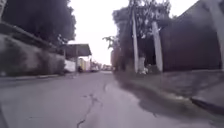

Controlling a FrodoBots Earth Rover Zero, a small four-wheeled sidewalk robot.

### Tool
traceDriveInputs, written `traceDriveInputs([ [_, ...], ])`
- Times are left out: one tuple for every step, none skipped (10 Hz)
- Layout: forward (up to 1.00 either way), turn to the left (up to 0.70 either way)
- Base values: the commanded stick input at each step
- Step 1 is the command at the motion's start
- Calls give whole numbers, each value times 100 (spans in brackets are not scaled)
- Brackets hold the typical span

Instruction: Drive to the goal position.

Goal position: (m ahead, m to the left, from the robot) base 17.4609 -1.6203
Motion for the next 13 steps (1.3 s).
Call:
traceDriveInputs([
  [70, 0],
  [70, 0],
  [70, 0],
  [70, -9],
  [70, -35],
  [70, -35],
  [70, -19],
  [70, -1],
  [70, 0],
  [70, 0],
  [70, 0],
  [70, 0],
  [70, 0],
])
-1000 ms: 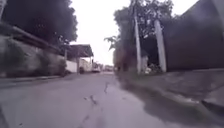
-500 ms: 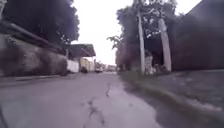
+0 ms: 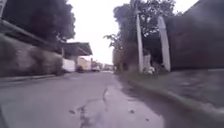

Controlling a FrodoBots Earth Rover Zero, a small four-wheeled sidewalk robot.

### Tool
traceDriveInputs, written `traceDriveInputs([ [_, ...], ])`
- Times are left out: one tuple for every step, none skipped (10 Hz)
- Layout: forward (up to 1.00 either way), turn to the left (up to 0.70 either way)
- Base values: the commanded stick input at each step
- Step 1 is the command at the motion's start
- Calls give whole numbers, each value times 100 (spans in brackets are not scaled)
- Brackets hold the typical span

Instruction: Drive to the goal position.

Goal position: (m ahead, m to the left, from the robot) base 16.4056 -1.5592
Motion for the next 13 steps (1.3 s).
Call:
traceDriveInputs([
  [70, 0],
  [70, 0],
  [70, 0],
  [70, -4],
  [70, -26],
  [70, -17],
  [70, 0],
  [70, 0],
  [70, 0],
  [70, -2],
  [70, -25],
  [70, -35],
  [70, -30],
])
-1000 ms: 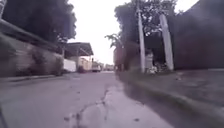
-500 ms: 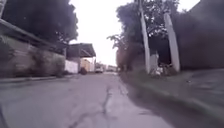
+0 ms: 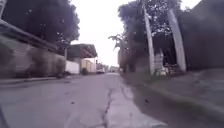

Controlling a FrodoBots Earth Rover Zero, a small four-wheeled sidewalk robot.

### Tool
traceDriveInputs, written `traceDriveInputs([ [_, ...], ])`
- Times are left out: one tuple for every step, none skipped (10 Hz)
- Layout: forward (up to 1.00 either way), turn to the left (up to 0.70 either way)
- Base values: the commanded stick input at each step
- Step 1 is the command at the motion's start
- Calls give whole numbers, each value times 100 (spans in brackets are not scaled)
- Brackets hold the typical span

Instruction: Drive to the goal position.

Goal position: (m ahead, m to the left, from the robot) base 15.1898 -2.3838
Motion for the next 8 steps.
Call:
traceDriveInputs([
  [70, -13],
  [70, 0],
  [70, 0],
  [70, 0],
  [70, -8],
  [70, -18],
  [70, -28],
  [70, -35],
])
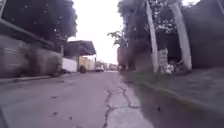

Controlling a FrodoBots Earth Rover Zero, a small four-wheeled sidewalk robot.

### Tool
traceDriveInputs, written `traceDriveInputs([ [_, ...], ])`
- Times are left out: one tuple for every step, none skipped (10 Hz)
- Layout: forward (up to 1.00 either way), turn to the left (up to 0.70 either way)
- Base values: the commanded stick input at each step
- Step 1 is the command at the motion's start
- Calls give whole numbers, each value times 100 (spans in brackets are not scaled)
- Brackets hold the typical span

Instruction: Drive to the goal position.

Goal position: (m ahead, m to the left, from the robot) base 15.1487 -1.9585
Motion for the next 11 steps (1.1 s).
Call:
traceDriveInputs([
  [70, -18],
  [70, 0],
  [70, 0],
  [70, 0],
  [70, 0],
  [70, -8],
  [70, -35],
  [70, -33],
  [70, -32],
  [70, -30],
  [70, -13],
])
